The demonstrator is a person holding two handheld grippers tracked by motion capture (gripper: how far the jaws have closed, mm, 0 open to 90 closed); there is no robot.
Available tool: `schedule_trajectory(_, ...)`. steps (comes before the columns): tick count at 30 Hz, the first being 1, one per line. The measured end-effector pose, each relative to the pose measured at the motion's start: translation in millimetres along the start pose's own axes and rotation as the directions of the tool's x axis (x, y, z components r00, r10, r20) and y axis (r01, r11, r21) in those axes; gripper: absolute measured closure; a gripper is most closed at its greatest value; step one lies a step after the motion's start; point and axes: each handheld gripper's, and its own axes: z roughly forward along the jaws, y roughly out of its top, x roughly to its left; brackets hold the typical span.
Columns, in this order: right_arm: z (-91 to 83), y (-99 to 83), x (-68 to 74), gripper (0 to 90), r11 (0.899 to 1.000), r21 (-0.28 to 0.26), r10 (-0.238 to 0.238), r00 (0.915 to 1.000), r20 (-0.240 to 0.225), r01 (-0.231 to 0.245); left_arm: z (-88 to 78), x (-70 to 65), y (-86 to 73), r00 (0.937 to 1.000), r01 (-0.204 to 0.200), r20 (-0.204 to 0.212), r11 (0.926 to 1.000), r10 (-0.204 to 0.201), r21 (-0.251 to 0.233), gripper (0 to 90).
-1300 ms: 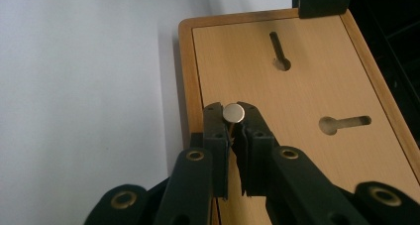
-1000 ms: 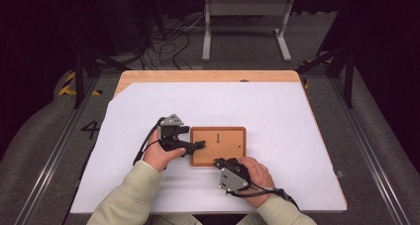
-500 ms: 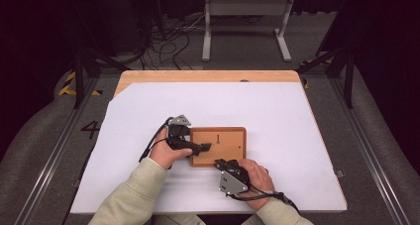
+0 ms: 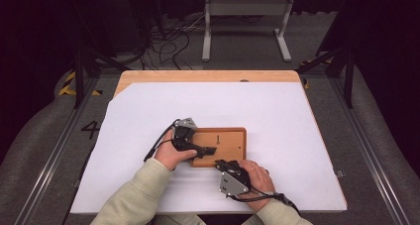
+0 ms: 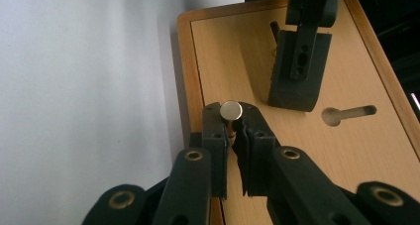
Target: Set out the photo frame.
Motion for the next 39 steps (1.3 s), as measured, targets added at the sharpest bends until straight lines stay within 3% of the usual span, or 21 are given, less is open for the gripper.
schedule_trajectory(5, -0.9, -0.5, -1.2, 79.8, 0.999, -0.002, 0.036, 0.9993, -0.011, -0.036, -3.7, 1.4, -0.2, 0.9999, -0.006, 0.009, 1.0000, 0.006, 0.000, 27.1)
schedule_trajectory(6, -2.0, -0.9, -2.6, 78.2, 0.999, -0.003, 0.040, 0.9990, -0.022, -0.040, -5.2, 1.6, -0.3, 1.0000, -0.008, 0.003, 1.0000, 0.008, -0.001, 28.3)
schedule_trajectory(7, -2.7, -0.8, -2.9, 76.3, 0.997, -0.016, 0.075, 0.9970, -0.021, -0.075, -8.5, 2.0, -0.2, 0.9992, -0.025, -0.032, 0.9997, 0.025, -0.006, 30.1)
schedule_trajectory(9, -5.5, -1.7, -6.7, 74.8, 0.993, -0.020, 0.115, 0.9925, -0.040, -0.116, -9.2, 3.5, -1.2, 0.9998, -0.009, -0.017, 1.0000, 0.009, -0.002, 31.6)
schedule_trajectory(11, -8.0, -3.1, -9.3, 74.5, 0.989, -0.042, 0.140, 0.9881, -0.062, -0.143, -10.6, 3.4, -0.9, 0.9998, -0.020, -0.007, 0.9998, 0.020, -0.006, 32.9)
schedule_trajectory(16, -9.9, -2.3, -8.4, 71.3, 0.987, -0.051, 0.145, 0.9855, -0.088, -0.150, -16.6, 1.0, 0.4, 0.9986, -0.044, 0.028, 0.9987, 0.044, -0.028, 41.5)
schedule_trajectory(19, -15.6, -1.2, -10.4, 62.8, 0.976, -0.084, 0.189, 0.9735, -0.129, -0.200, -20.1, -2.5, 0.8, 0.9968, -0.068, 0.041, 0.9974, 0.069, -0.026, 45.8)
schedule_trajectory(20, -22.6, -1.8, -15.7, 57.3, 0.953, -0.116, 0.260, 0.9517, -0.163, -0.280, -21.4, -4.1, 0.7, 0.9955, -0.082, 0.045, 0.9962, 0.083, -0.029, 47.5)
schedule_trajectory(21, -27.4, -2.1, -19.3, 56.3, 0.939, -0.141, 0.289, 0.9417, -0.172, -0.314, -22.3, -5.2, 0.5, 0.9948, -0.086, 0.052, 0.9959, 0.087, -0.027, 48.5)
schedule_trajectory(22, -27.4, -2.1, -19.3, 56.3, 0.939, -0.141, 0.289, 0.9417, -0.172, -0.314, -22.3, -5.2, 0.5, 0.9948, -0.086, 0.052, 0.9959, 0.087, -0.027, 49.5)
schedule_trajectory(23, -32.7, -2.4, -23.4, 54.7, 0.924, -0.167, 0.314, 0.9318, -0.182, -0.344, -24.1, -6.5, 0.4, 0.9930, -0.103, 0.056, 0.9945, 0.104, -0.018, 49.5)
schedule_trajectory(25, -47.2, -4.0, -35.2, 51.8, 0.875, -0.223, 0.391, 0.8991, -0.197, -0.429, -26.8, -10.2, 0.1, 0.9898, -0.128, 0.062, 0.9917, 0.128, -0.008, 52.1)
schedule_trajectory(26, -53.0, -5.5, -40.2, 51.3, 0.858, -0.246, 0.412, 0.8901, -0.195, -0.451, -28.5, -13.8, -0.3, 0.9855, -0.157, 0.065, 0.9876, 0.157, 0.001, 53.2)
schedule_trajectory(27, -53.0, -5.5, -40.2, 51.3, 0.858, -0.246, 0.412, 0.8901, -0.195, -0.451, -28.5, -13.8, -0.3, 0.9855, -0.157, 0.065, 0.9876, 0.157, 0.001, 54.8)
schedule_trajectory(28, -63.9, -10.1, -50.0, 50.6, 0.831, -0.269, 0.454, 0.8730, -0.179, -0.487, -29.3, -15.5, -0.5, 0.9834, -0.170, 0.067, 0.9854, 0.169, 0.008, 54.8)
schedule_trajectory(31, -79.8, -22.1, -64.0, 50.6, 0.797, -0.286, 0.516, 0.8462, -0.131, -0.531, -30.5, -20.4, -1.5, 0.9767, -0.200, 0.084, 0.9793, 0.197, 0.027, 58.0)
schedule_trajectory(32, -84.1, -26.5, -67.7, 50.7, 0.784, -0.292, 0.539, 0.8344, -0.116, -0.547, -30.5, -20.4, -1.5, 0.9767, -0.200, 0.084, 0.9793, 0.197, 0.027, 59.3)
schedule_trajectory(34, -93.5, -37.0, -75.5, 51.2, 0.756, -0.303, 0.584, 0.8069, -0.086, -0.580, -30.0, -25.3, -2.3, 0.9704, -0.215, 0.124, 0.9755, 0.207, 0.049, 63.6)
schedule_trajectory(36, -99.9, -44.6, -80.6, 51.8, 0.737, -0.312, 0.613, 0.7874, -0.061, -0.599, -28.7, -30.7, -2.3, 0.9622, -0.230, 0.165, 0.9709, 0.217, 0.067, 69.2)
schedule_trajectory(37, -103.0, -48.8, -83.3, 52.0, 0.730, -0.317, 0.626, 0.7786, -0.044, -0.605, -28.2, -35.2, -2.0, 0.9620, -0.232, 0.167, 0.9694, 0.216, 0.080, 73.6)
schedule_trajectory(39, -109.2, -58.0, -88.3, 52.4, 0.713, -0.327, 0.652, 0.7584, -0.019, -0.620, -28.3, -40.8, -0.9, 0.9579, -0.260, 0.149, 0.9617, 0.245, 0.087, 74.0)
